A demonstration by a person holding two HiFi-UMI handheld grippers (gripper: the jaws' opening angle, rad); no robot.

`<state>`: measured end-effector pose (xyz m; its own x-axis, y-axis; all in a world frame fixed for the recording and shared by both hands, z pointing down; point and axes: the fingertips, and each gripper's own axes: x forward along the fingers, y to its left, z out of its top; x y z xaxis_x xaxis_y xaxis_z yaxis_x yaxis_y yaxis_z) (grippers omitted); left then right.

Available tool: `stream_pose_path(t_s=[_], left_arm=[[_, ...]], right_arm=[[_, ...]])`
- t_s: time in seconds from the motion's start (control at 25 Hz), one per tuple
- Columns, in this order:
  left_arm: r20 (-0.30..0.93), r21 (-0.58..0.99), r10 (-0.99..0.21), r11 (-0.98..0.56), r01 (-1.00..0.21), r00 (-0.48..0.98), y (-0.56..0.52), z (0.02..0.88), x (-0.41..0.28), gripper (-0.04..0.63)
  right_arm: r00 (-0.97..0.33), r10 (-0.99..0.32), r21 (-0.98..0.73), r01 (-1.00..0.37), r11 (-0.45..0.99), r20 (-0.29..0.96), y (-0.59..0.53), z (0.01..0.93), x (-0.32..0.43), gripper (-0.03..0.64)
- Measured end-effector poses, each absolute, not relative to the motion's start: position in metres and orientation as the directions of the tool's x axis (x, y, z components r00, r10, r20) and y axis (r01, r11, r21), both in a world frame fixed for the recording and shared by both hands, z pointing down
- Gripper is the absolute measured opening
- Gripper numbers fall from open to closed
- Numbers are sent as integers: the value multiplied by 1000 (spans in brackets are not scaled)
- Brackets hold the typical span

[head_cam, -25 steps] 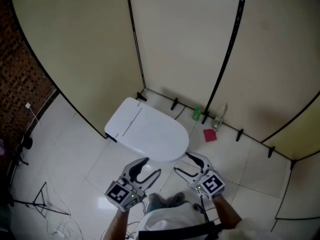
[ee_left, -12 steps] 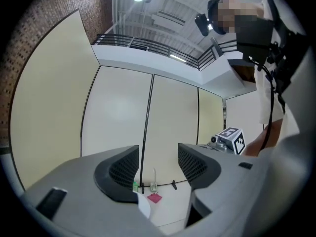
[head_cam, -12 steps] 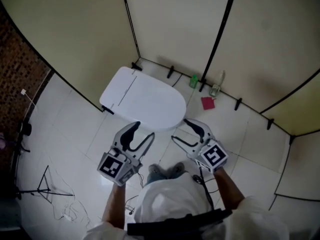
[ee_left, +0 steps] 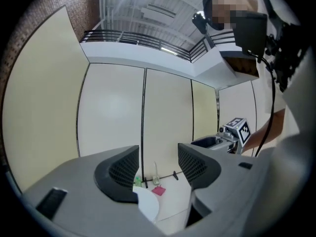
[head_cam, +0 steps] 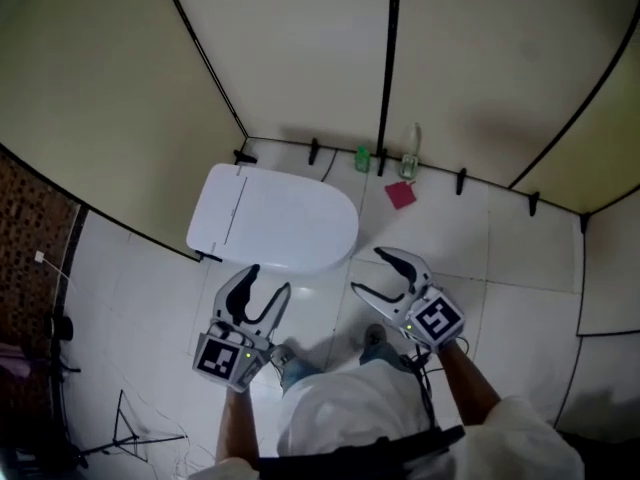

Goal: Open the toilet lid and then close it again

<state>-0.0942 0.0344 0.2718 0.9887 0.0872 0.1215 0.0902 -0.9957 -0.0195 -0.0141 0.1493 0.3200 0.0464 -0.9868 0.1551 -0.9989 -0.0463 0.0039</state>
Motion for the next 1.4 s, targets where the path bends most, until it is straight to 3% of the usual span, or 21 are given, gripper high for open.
stream_pose_path(t_s=[0.28,0.44,0.6,0.8,1.04,1.4], left_arm=[[213,-130,258,-948,289,942,-31,322,-126,241],[361,-253,341,-860,443,868,-64,362,-155,241],[412,-290,409,-788,543,814,-89,389,-160,241],[429,-303,401,-780,547,810,-104,436,-152,241],[421,-354,360,-780,516,832,-109,518,-122,241],[454,-364,373,-751,551,809,-103,631,-87,241]], right_arm=[[287,-933,-99,-944,-313,219,120,361,-42,295],[424,-859,-174,-859,-482,289,93,395,-72,295],[493,-813,-302,-760,-576,309,63,437,-88,295],[520,-792,-523,-600,-605,320,35,517,-81,295],[593,-767,-791,-334,-512,246,18,642,-52,295],[661,-721,-906,-147,-396,208,-2,775,-29,295]])
